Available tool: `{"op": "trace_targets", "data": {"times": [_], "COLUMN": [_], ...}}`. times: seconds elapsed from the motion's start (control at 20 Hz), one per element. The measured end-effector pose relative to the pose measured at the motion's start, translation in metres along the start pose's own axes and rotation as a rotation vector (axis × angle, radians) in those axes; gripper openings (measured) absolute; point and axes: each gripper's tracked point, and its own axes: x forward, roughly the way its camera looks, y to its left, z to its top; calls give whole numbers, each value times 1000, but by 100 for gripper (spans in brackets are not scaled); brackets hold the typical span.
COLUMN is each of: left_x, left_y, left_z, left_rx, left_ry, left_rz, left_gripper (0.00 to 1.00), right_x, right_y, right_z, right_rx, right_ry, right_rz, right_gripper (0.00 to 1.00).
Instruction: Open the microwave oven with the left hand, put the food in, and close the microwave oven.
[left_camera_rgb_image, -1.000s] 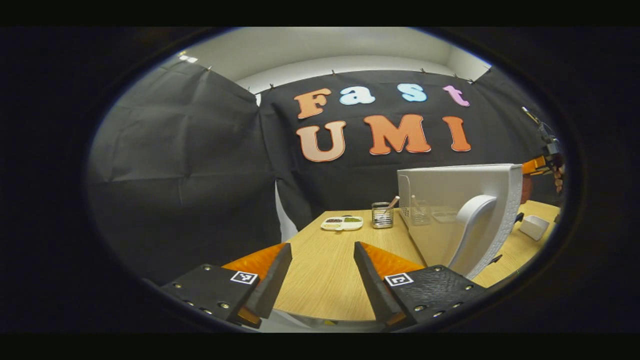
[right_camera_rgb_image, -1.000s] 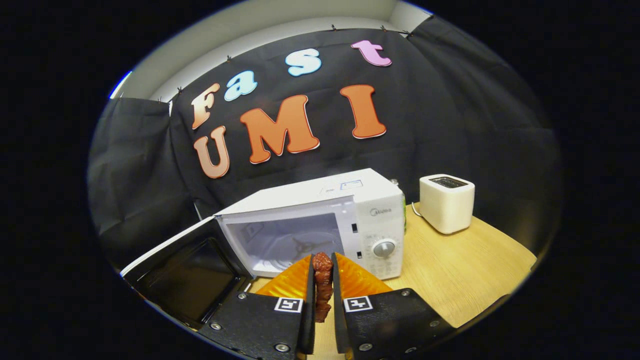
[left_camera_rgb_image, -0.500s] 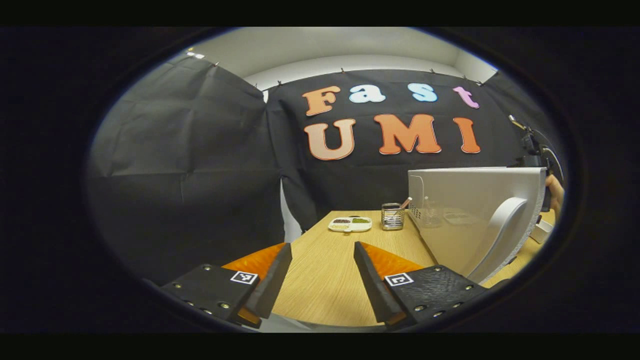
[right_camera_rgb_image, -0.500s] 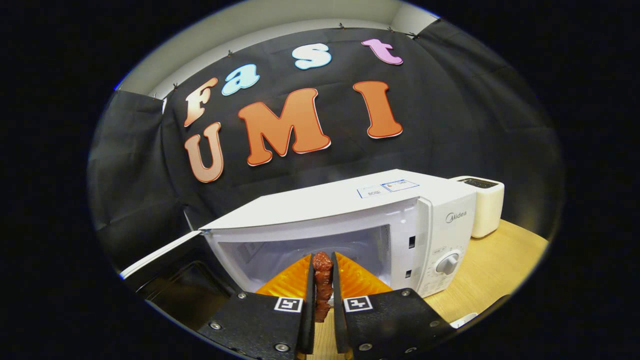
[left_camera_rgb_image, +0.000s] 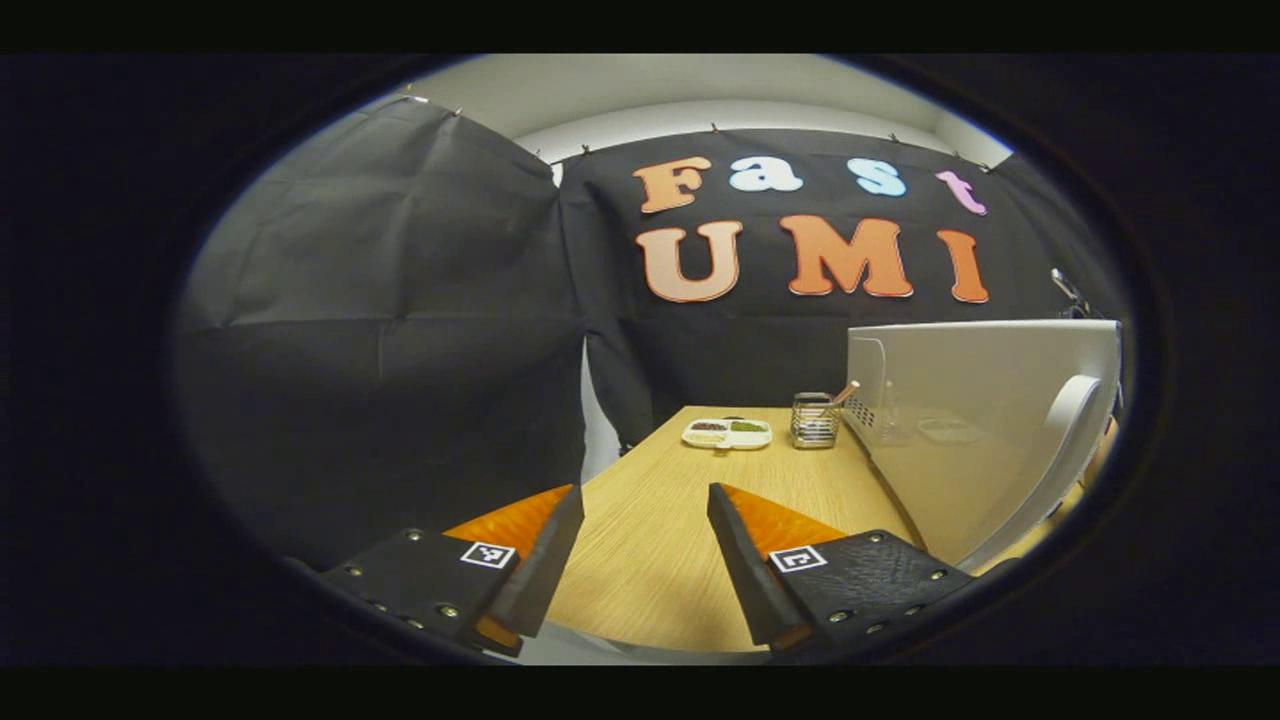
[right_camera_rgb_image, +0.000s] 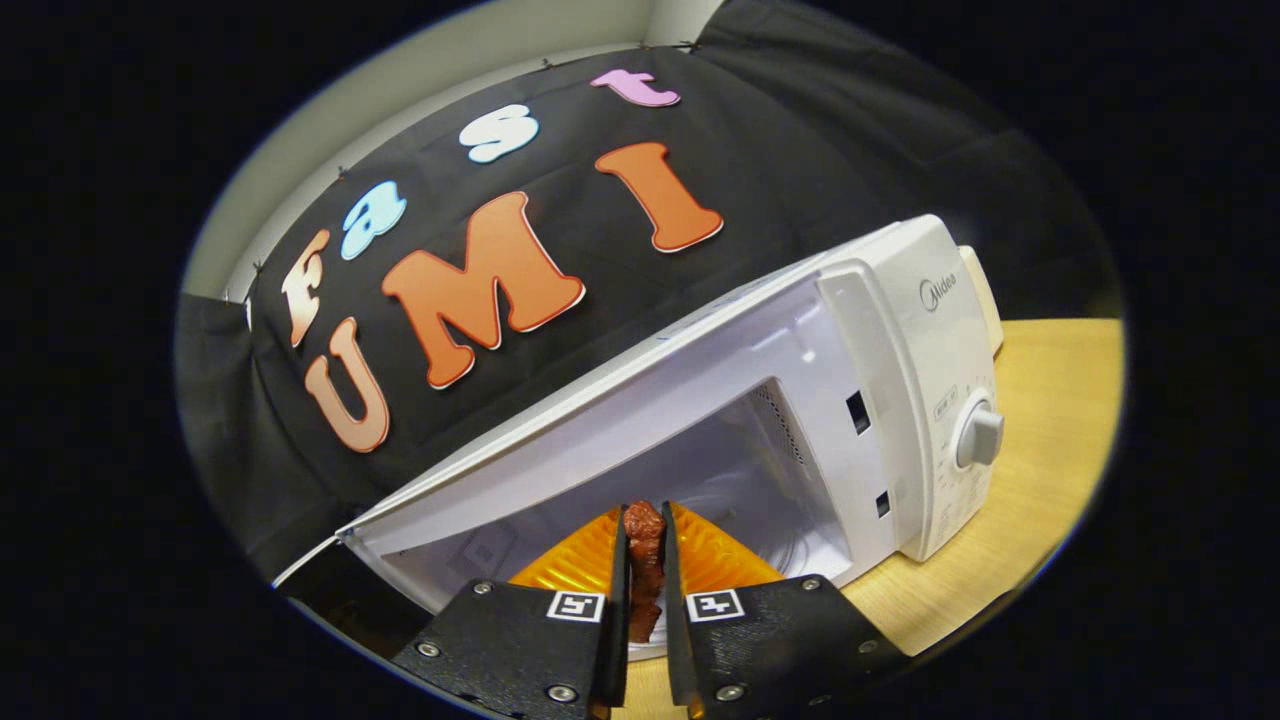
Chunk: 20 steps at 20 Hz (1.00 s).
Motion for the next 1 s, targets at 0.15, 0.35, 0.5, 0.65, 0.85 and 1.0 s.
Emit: {"op": "trace_targets", "data": {"times": [0.15,0.35,0.5,0.65,0.85,1.0], "left_x": [4,3,2,0,1,-2], "left_y": [-1,1,5,1,-4,-9], "left_z": [-3,-3,-2,-1,-1,4], "left_rx": [-3,13,26,24,27,36], "left_ry": [6,11,16,13,17,8], "left_rz": [-2,2,13,9,2,-5], "left_gripper": [76,76,76,76,76,76], "right_x": [13,33,48,63,69,72], "right_y": [-8,-9,-12,-13,-14,-22], "right_z": [-13,-32,-38,-41,-49,-55], "right_rx": [163,261,321,322,269,114], "right_ry": [-55,-77,-81,-104,-98,-51], "right_rz": [-44,-82,-108,-130,-146,-184], "right_gripper": [16,16,16,16,16,24]}}
